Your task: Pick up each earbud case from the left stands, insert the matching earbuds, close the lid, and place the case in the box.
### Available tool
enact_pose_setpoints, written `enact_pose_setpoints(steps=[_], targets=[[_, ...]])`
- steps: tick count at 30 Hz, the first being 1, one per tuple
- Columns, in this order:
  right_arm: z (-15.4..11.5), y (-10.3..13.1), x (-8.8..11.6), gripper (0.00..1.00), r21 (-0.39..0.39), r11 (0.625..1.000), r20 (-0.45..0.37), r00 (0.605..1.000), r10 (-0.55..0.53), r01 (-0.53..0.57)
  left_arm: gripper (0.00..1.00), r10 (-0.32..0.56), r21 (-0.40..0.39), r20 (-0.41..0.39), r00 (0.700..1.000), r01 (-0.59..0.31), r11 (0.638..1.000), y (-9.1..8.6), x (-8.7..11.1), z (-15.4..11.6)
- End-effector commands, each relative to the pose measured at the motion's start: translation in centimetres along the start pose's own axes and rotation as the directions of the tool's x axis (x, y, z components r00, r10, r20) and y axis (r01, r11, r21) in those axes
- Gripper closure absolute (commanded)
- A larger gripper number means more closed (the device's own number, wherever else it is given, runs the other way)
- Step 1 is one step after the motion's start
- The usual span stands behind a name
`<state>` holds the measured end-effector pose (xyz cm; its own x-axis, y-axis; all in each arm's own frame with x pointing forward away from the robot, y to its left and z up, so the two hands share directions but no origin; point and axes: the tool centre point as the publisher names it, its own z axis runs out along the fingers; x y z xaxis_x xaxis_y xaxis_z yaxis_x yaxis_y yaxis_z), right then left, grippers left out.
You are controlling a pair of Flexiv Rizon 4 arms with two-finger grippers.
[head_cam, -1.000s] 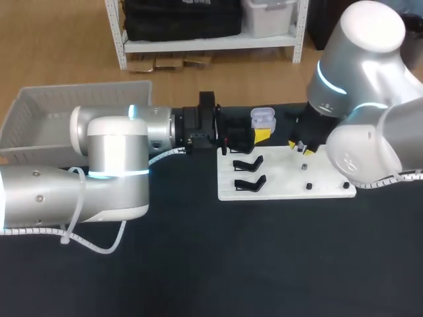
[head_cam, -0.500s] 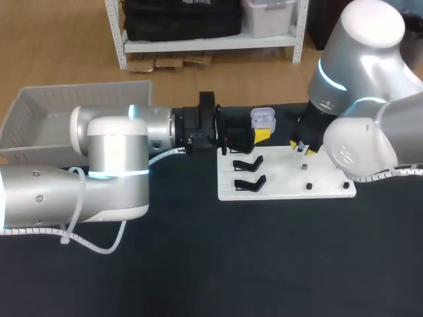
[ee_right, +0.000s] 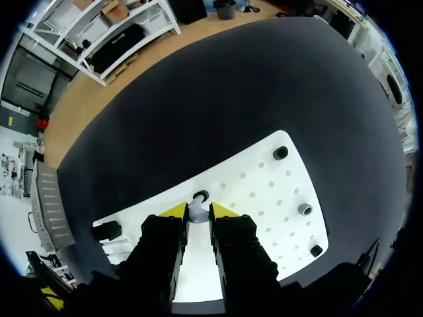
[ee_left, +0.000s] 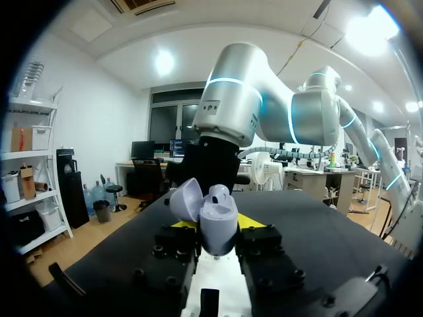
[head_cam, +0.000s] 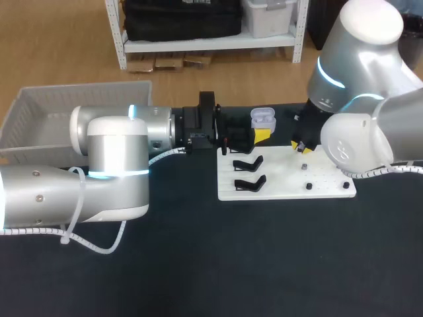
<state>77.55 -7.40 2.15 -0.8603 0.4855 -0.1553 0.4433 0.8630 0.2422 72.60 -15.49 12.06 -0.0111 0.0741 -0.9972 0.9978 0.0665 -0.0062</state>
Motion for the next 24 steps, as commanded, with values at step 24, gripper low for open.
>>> enact_pose_setpoints(steps=[24], targets=[[-14.7,0.8,2.9,1.00,-0.113,0.965,-0.222,0.941,-0.256,0.236,1.00,0.004,-0.007,0.005,1.000,-0.004,1.000,-0.2,0.1,0.0]])
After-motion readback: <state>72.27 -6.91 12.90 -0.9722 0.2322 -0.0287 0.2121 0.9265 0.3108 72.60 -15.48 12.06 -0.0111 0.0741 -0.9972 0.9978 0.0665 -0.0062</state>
